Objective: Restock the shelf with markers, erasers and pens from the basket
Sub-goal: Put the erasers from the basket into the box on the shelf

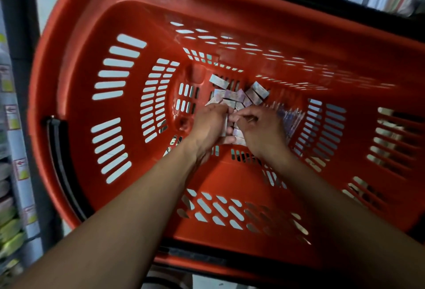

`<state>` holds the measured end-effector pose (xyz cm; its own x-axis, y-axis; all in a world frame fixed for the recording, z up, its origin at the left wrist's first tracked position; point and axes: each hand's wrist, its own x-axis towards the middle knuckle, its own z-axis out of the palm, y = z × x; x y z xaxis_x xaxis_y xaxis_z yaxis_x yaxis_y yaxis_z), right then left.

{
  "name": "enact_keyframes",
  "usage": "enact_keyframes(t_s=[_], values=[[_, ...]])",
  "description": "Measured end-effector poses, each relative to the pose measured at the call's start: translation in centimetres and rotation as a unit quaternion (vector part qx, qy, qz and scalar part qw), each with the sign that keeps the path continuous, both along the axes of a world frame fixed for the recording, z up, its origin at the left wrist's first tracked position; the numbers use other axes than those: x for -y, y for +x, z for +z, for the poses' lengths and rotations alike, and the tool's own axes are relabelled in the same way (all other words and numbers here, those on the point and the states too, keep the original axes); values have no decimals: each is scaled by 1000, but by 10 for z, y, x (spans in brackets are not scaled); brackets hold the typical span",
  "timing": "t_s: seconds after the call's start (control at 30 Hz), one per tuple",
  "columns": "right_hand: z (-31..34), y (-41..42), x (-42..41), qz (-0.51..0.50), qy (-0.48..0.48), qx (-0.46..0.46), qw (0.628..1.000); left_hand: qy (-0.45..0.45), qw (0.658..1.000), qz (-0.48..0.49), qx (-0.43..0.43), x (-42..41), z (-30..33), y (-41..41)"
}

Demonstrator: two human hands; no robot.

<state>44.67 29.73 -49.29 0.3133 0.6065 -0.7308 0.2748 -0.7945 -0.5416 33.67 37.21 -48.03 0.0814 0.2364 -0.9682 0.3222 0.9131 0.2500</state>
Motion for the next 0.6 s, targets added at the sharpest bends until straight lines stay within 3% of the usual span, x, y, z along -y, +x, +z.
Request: enact_keyframes(t_s=[0.07, 0.17, 0.37, 0.53, 0.6], values=[[-8, 1, 1, 98, 17, 70, 993, 13, 1000, 7, -3, 1, -2, 2], [-18, -3, 0, 139, 57, 166, 975, 22, 999, 26, -20, 2, -7, 3], [-45, 2, 4, 292, -39, 213, 931, 8, 996, 87, -27, -2, -10, -7], [-48, 7, 6, 288, -34, 248, 924, -35, 990, 134, 5, -5, -8, -10], [-43, 10, 6, 227, -19, 214, 950, -39, 992, 118, 16, -4, -9, -11]])
